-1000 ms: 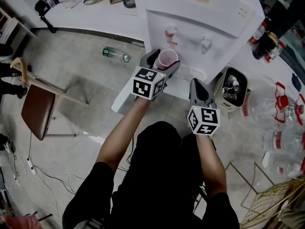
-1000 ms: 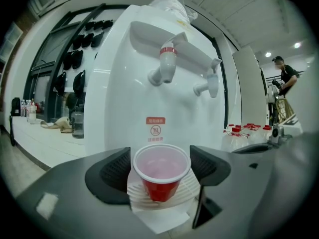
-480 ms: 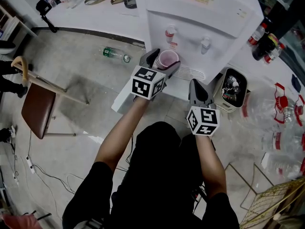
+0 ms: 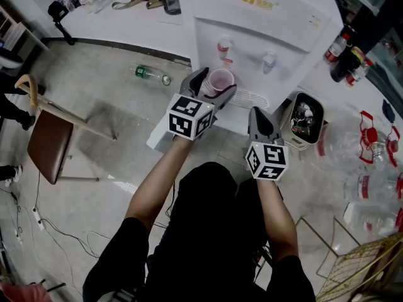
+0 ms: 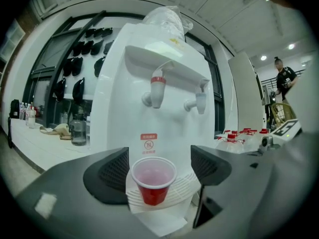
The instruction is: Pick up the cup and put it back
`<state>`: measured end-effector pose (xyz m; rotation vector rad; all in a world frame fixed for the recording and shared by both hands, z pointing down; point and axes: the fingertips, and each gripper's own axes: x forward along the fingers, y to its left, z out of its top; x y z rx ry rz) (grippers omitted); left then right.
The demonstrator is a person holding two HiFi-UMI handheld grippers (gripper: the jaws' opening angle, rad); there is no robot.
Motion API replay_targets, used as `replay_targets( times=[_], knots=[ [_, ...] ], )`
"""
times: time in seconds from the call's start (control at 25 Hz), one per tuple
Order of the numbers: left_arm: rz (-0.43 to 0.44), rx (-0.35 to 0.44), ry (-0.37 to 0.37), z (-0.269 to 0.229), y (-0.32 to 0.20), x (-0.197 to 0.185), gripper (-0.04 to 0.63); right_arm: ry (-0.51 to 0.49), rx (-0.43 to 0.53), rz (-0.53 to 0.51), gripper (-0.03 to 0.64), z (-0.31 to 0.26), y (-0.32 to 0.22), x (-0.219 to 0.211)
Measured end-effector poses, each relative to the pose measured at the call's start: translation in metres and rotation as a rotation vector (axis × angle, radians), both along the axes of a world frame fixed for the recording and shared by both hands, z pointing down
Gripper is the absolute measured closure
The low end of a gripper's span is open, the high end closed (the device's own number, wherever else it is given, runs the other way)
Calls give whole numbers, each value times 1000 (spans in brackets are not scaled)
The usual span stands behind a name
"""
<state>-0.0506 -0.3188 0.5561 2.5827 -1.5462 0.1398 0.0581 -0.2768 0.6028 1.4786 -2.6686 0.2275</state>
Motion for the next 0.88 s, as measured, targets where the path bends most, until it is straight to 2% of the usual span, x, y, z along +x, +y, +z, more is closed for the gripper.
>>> replay_targets(
  times=[0.24,0.4,0.44,0.52,0.64,0.76,0.88],
  knots=[
    [20,45,55,-15,32,-1,230,-7,-1,-4,623,-2,0,-4],
    [37,40,111,-15,51,-2,237,-13,-9,-5,623,-1,-4,-8],
    [41,37,117,-13,55,-3,262,-12,-13,-6,623,0,-4,-10],
    [36,41,136,-10,63,-8,414,-10,-23,-11,623,3,-4,-14],
    [12,42,132,-7,66,-15,519,-4,-41,-18,623,6,-6,-19],
    [-7,23,113,-1,65,-16,571,1,-88,-16,623,13,-11,-20],
    [-21,-26,138,-1,63,-18,586,6,-158,-4,623,17,-15,-21]
  ],
)
